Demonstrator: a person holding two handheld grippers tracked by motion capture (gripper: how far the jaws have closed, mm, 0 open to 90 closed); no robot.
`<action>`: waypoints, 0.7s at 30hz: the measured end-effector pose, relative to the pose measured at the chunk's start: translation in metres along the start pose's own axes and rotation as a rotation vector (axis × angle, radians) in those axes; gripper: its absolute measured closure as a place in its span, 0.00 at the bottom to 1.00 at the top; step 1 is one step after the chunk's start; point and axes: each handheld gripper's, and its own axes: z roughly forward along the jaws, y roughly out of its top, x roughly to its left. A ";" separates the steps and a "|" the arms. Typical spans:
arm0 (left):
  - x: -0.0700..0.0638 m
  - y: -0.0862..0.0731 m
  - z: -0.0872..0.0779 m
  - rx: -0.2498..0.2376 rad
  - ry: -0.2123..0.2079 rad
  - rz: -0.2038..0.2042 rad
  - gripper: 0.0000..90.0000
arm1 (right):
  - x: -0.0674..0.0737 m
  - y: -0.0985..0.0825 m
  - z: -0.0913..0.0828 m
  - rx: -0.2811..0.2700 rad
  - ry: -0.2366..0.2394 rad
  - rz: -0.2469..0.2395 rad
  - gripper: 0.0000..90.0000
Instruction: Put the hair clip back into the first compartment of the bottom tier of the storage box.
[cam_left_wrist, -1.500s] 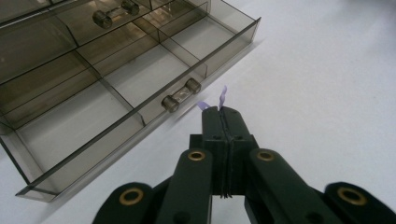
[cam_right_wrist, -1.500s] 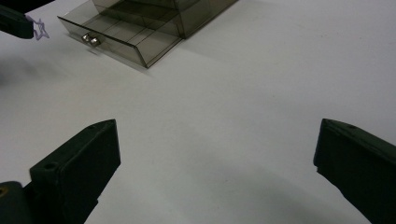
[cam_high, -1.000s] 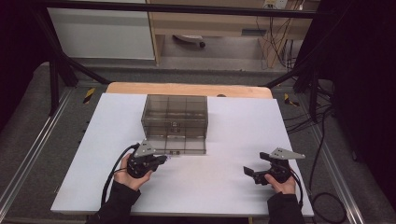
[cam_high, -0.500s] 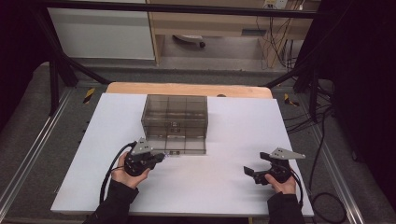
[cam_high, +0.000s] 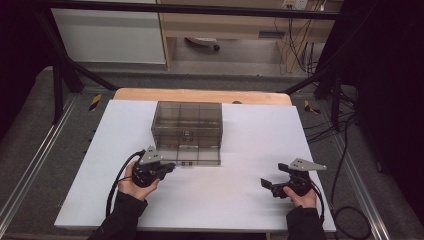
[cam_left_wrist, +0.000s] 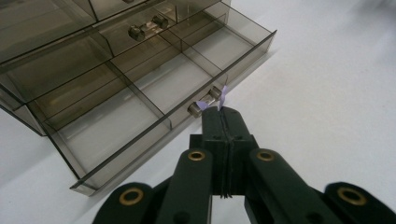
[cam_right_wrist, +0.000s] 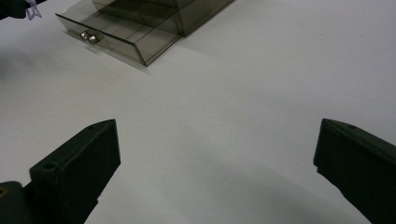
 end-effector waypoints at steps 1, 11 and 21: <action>0.000 0.000 0.000 -0.001 0.001 -0.001 0.99 | 0.000 0.000 0.000 0.001 0.001 -0.001 0.01; 0.006 0.005 -0.003 -0.002 0.009 -0.002 0.99 | 0.000 0.000 0.000 0.002 -0.002 0.002 0.01; 0.014 0.009 -0.006 -0.008 0.021 -0.014 0.99 | 0.000 0.000 0.000 0.003 -0.004 0.001 0.01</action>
